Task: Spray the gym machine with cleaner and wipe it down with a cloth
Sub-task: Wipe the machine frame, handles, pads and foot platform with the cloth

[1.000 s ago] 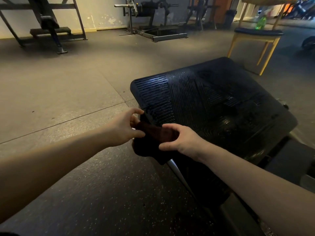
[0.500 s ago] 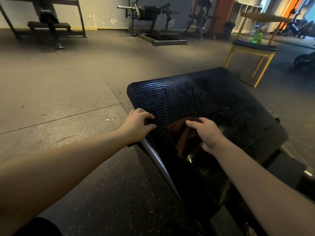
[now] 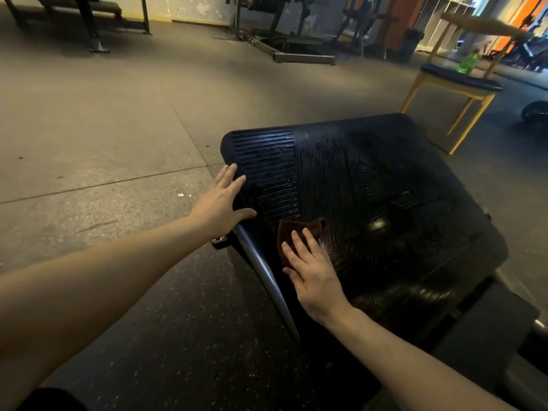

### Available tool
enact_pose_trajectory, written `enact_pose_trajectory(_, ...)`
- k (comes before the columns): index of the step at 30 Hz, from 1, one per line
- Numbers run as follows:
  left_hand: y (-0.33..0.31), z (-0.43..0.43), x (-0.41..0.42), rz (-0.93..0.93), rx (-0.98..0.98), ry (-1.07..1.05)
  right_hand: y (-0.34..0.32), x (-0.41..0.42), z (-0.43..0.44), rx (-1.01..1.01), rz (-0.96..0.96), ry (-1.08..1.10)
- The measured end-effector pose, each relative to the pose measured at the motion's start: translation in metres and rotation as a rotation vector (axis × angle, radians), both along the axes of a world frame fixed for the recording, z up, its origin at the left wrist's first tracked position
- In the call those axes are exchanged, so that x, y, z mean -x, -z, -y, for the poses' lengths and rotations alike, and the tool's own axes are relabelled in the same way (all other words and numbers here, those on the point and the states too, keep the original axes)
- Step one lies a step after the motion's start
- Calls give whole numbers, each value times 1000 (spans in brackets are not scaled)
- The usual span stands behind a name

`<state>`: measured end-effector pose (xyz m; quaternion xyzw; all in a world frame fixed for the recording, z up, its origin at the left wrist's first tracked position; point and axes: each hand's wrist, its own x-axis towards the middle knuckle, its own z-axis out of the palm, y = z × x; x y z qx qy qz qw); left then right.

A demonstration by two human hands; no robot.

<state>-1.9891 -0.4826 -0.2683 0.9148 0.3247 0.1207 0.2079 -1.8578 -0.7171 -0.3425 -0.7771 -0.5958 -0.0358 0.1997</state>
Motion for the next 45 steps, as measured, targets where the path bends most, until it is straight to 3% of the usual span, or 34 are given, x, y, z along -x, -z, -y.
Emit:
enact_pose_trajectory(7,9,-12,-2,80,15,48,-6,-38,-10,-69,115,-335)
enact_pose_trajectory(12,11,-17,0,104,-22,68,-5,-46,-37,-265,20,29)
enact_pose_trajectory(15,11,-22,3,120,-54,94,4,5,-35,-217,82,-241)
enact_pose_trajectory(17,10,-25,3,143,-80,82,-4,-10,-33,-172,152,-402)
enact_pose_trajectory(19,8,-30,-1,131,-93,68,-13,-52,-43,-193,189,-306)
enact_pose_trajectory(21,6,-35,-6,92,-92,40,-22,-84,-53,-236,98,-7)
enact_pose_trajectory(24,3,-46,-14,66,-63,23,-16,-43,-78,-310,-2,218)
enact_pose_trajectory(27,-4,-55,-22,3,-85,28,-11,16,-80,-284,80,-127)
enact_pose_trajectory(30,-18,-66,-27,-38,-129,41,-22,-25,-82,-212,263,-417)
enact_pose_trajectory(32,-27,-74,-27,-61,-122,36,-30,-77,-88,-200,302,-273)
enact_pose_trajectory(34,-35,-81,-27,-106,-138,25,-44,-113,-90,-232,126,84)
enact_pose_trajectory(36,-40,-87,-29,-149,-131,44,-46,-86,-107,-282,-65,300)
enact_pose_trajectory(40,-47,-92,-29,-176,-106,79,-24,20,-124,-310,-10,-27)
enact_pose_trajectory(45,-54,-94,-25,-220,-122,102,-49,-63,-121,-158,279,-429)
